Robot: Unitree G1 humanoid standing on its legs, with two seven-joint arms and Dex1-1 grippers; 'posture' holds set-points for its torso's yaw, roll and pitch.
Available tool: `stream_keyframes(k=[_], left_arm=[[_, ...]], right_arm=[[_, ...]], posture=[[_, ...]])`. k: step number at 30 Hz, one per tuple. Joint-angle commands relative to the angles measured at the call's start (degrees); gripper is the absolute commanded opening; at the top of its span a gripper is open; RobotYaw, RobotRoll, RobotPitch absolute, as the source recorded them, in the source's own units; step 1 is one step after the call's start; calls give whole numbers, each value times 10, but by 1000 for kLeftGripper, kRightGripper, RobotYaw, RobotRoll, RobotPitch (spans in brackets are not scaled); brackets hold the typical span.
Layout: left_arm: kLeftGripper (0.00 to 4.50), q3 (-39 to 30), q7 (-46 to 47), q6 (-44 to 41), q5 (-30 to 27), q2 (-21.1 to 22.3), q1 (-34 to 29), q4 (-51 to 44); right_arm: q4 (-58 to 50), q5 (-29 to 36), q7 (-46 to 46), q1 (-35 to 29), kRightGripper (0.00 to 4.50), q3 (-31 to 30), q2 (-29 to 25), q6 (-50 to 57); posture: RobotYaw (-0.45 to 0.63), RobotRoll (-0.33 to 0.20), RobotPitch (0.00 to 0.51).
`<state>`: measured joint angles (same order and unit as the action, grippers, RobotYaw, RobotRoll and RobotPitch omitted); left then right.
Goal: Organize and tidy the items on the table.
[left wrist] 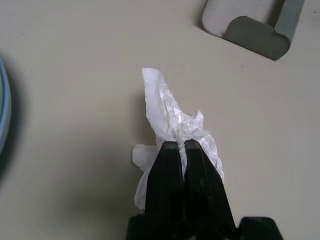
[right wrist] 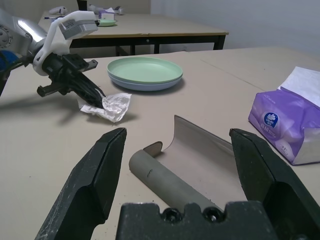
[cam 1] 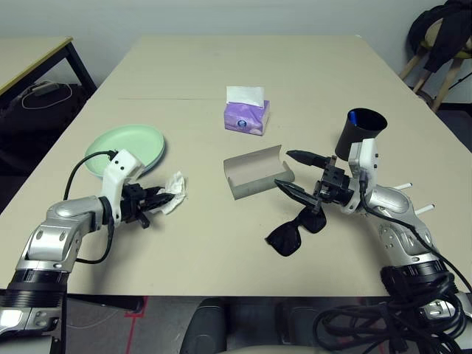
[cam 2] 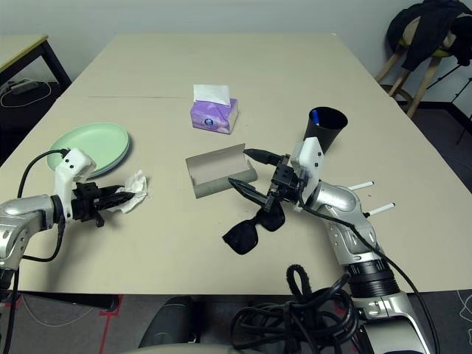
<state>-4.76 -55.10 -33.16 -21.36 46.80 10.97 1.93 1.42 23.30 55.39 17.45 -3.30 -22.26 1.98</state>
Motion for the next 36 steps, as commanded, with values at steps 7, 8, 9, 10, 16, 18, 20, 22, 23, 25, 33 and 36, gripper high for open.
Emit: stream_keyframes(k=[7, 8, 9, 10, 16, 18, 20, 22, 23, 25, 33, 36], left_arm=[[17, -96, 109, -77, -62, -58, 109, 12], [17, -107, 133, -76, -60, -69, 131, 24], [17, -115, 149, -76, -59, -76, 148, 34], [17, -119, 165, -76, -55, -80, 165, 46], [17, -120, 264, -49, -1, -86, 247, 168], [17, -121, 314, -28, 23, -96, 272, 209], [17, -124, 359, -9, 43, -107, 292, 244], [542, -113, 405, 29, 79, -112, 303, 279], [760, -108, 420, 54, 94, -114, 305, 292], [1500, -105, 423, 75, 100, -120, 306, 304], [4487, -87, 370, 118, 97, -135, 284, 286], [4487, -86, 328, 118, 77, -142, 269, 260]], right_arm=[[-7, -8, 26, -4, 4500, -12, -18, 3], [-6, -8, 27, -3, 4500, -12, -17, 3], [-5, -8, 26, -2, 4500, -11, -17, 2], [-4, -9, 26, -2, 4500, -10, -16, 1], [1, -12, 25, -2, 4500, -9, -13, -5], [2, -13, 25, -4, 4500, -8, -12, -8], [1, -13, 23, -7, 4500, -8, -11, -10], [-2, -13, 22, -11, 4500, -9, -10, -11], [-4, -14, 21, -12, 4500, -8, -10, -11], [-5, -14, 21, -13, 4500, -8, -10, -11], [-6, -9, 13, -8, 4500, -1, -7, -3], [-9, -8, 8, -4, 4500, 0, -7, 5]], posture=[[110, 0, 56], [111, 0, 56], [111, 0, 56], [110, 0, 55], [103, 0, 55], [103, 0, 55], [98, 0, 55], [96, 0, 55], [92, 0, 55], [92, 0, 55], [96, 0, 57], [104, 0, 64]])
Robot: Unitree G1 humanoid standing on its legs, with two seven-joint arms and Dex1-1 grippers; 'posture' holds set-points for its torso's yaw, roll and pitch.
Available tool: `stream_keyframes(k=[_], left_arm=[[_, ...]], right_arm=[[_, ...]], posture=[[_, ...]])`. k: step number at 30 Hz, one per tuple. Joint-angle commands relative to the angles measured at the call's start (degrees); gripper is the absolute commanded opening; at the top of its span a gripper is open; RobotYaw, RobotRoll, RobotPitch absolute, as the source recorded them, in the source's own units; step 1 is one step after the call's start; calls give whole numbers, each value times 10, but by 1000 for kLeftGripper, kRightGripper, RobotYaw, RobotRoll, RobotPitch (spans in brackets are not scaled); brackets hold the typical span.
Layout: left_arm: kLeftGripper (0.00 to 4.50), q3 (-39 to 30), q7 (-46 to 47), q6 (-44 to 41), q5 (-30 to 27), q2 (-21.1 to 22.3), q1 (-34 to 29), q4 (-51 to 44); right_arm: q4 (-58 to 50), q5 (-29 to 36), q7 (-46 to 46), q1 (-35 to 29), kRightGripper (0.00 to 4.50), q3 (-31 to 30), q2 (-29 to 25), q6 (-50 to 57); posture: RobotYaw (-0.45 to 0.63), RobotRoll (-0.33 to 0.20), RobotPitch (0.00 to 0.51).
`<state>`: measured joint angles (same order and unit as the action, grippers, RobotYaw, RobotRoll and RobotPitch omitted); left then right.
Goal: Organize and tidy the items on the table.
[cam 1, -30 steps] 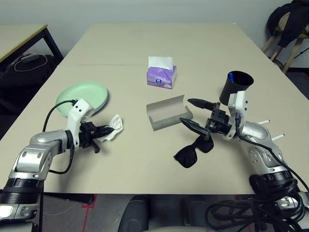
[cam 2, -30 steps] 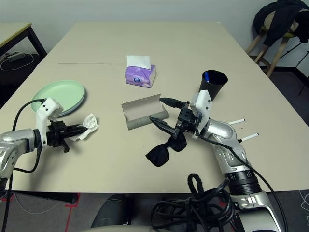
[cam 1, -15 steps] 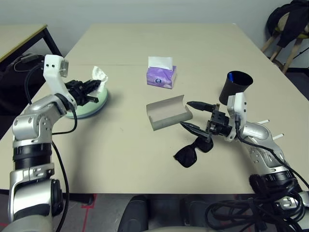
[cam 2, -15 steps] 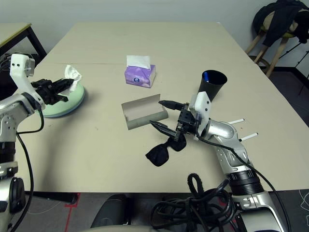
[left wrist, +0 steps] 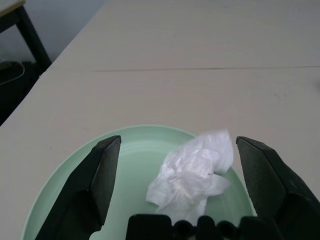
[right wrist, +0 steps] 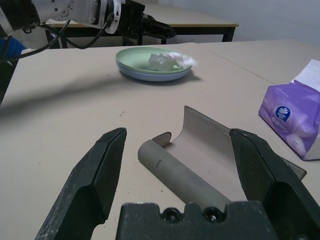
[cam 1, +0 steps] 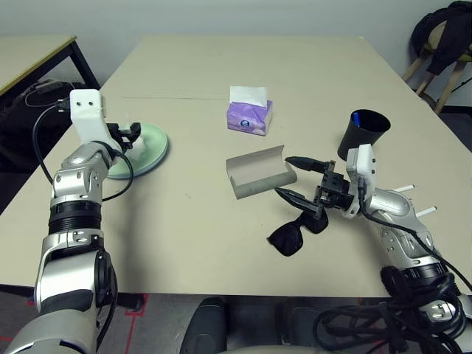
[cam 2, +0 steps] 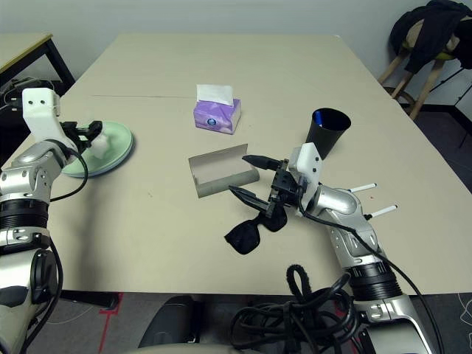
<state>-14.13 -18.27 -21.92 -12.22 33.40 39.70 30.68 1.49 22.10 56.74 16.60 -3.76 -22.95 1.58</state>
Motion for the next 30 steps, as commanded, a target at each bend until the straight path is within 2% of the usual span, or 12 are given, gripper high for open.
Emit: stream_keyframes(k=[1, 5, 10, 12, 16, 22, 30], left_arm=[[4487, 8, -69, 6, -27, -9, -28, -43], [4487, 23, -183, 3, -64, 4, -66, -107], [4487, 24, -302, -12, -124, 20, -119, -195], [4487, 37, -340, 18, -117, 29, -144, -207], [4487, 47, -391, 75, -120, 22, -171, -227], [4487, 70, -480, 140, -124, 24, -211, -239], [4487, 103, -531, 209, -113, 24, -249, -249]], right_arm=[[-11, 3, -10, 7, 4500, 5, 0, 13], [-19, 12, -27, 17, 4500, 12, -2, 47], [-32, 12, -59, 31, 4500, 15, -7, 99], [-41, 14, -76, 39, 4500, 18, -14, 133], [-67, -4, -98, 50, 4500, 12, -43, 181], [-125, -75, -121, 67, 4500, -34, -92, 222], [-209, -112, -50, 88, 4500, -113, -171, 292]], posture=[[109, 0, 69], [141, 0, 103], [158, 0, 121], [158, 0, 126], [145, 0, 120], [121, 0, 110], [85, 0, 117]])
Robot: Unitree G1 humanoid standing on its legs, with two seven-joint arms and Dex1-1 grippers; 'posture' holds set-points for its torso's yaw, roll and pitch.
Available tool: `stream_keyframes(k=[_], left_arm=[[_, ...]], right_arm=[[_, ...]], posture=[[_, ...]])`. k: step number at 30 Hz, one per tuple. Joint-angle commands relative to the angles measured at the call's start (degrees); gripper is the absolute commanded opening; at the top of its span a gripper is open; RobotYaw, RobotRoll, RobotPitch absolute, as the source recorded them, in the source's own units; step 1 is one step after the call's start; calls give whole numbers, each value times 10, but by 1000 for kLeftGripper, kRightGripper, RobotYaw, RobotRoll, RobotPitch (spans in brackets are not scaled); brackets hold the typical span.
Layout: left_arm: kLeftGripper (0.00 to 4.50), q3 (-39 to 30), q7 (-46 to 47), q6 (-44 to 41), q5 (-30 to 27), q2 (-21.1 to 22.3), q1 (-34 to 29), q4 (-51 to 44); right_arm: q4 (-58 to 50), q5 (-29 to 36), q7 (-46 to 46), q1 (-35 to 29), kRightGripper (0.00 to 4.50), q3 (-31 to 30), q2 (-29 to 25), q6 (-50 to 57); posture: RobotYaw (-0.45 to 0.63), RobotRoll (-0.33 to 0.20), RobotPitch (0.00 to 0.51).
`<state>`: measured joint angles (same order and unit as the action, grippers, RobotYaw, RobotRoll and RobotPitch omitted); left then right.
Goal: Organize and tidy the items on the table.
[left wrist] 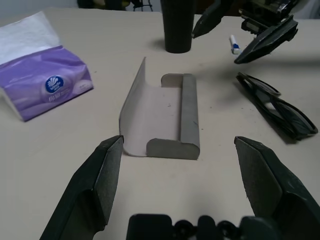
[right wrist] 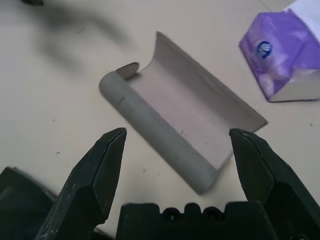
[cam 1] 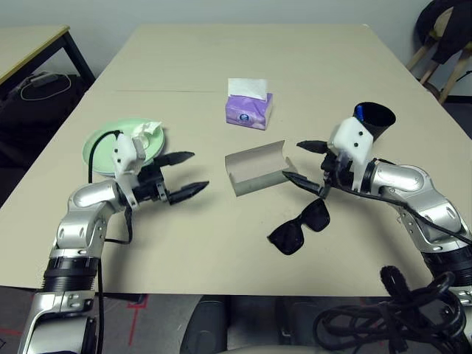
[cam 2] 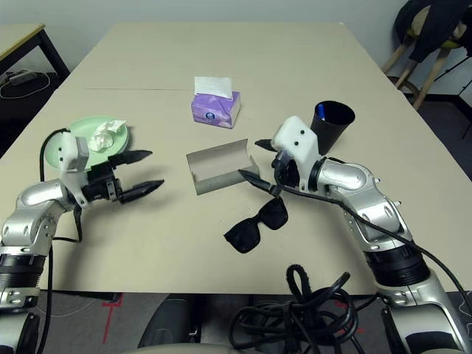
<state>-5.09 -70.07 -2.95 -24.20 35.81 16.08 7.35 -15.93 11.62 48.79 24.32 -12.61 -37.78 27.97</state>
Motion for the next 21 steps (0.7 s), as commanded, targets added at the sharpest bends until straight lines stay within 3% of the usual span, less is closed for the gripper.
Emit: stream_keyframes(k=[1, 12, 16, 21], left_arm=[[4487, 15, -17, 21, 5, 0, -15, -17], [4487, 39, -52, 33, 0, 7, -26, -37], [4487, 42, -57, 38, 1, 8, -25, -36], [4487, 46, -66, 62, 4, 7, -28, -40]], right_arm=[[-44, -10, 38, 14, 4500, -31, -31, 33], [-171, -57, 195, 144, 4500, -168, -165, 144], [-167, -127, 249, 193, 4500, -226, -183, 66], [-143, -199, 268, 201, 4500, -255, -172, -20]], posture=[[83, 0, 119], [74, 0, 137], [77, 0, 141], [84, 0, 150]])
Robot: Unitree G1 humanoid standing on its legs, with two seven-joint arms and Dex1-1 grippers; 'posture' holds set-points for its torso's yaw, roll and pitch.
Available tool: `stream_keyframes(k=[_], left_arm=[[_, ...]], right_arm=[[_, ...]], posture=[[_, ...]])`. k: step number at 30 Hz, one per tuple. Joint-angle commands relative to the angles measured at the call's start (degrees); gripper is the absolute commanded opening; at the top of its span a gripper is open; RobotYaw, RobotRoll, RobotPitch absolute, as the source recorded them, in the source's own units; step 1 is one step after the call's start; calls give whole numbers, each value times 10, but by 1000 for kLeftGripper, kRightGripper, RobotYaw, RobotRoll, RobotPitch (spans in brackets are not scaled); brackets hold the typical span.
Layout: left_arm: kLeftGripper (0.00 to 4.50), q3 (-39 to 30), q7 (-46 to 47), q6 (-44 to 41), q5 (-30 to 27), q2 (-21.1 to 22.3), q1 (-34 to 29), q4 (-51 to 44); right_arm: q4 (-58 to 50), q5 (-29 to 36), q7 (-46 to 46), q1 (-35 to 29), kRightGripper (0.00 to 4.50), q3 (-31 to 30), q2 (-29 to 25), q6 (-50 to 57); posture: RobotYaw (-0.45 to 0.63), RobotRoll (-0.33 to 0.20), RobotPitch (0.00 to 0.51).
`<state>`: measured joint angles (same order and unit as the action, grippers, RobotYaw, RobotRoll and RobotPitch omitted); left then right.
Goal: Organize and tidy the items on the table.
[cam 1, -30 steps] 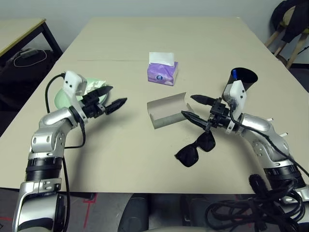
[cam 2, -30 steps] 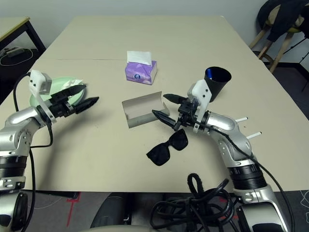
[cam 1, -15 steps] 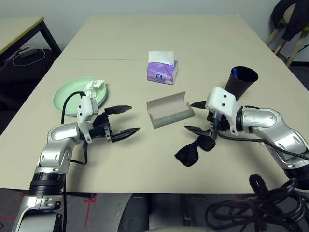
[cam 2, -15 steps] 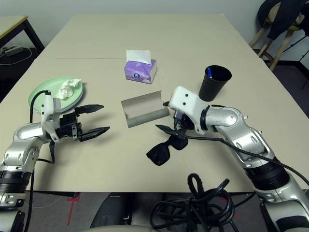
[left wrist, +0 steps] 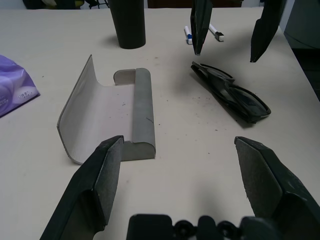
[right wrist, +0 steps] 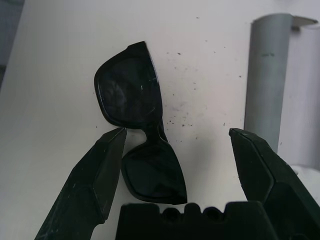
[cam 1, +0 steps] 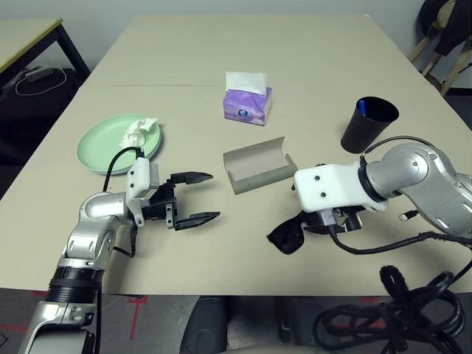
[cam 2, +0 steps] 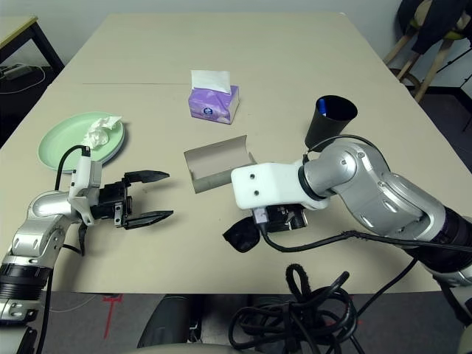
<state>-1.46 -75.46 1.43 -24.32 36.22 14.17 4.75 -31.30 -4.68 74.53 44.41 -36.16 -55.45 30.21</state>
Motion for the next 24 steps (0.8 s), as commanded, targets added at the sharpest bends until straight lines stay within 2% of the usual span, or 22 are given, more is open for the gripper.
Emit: stream_keyframes(k=[1, 10, 24], left_arm=[[4487, 9, -13, 21, 2, 1, -10, -16], [4487, 17, -38, 5, -21, 3, -24, -42], [4487, 28, -32, -15, -28, -1, -30, -71]], right_arm=[[15, -45, 12, -3, 4500, -21, 9, -53], [39, -102, 41, -16, 4500, -23, 41, -116], [44, -148, 69, -38, 4500, 0, 40, -191]], posture=[[84, 0, 150], [77, 0, 159], [62, 0, 175]])
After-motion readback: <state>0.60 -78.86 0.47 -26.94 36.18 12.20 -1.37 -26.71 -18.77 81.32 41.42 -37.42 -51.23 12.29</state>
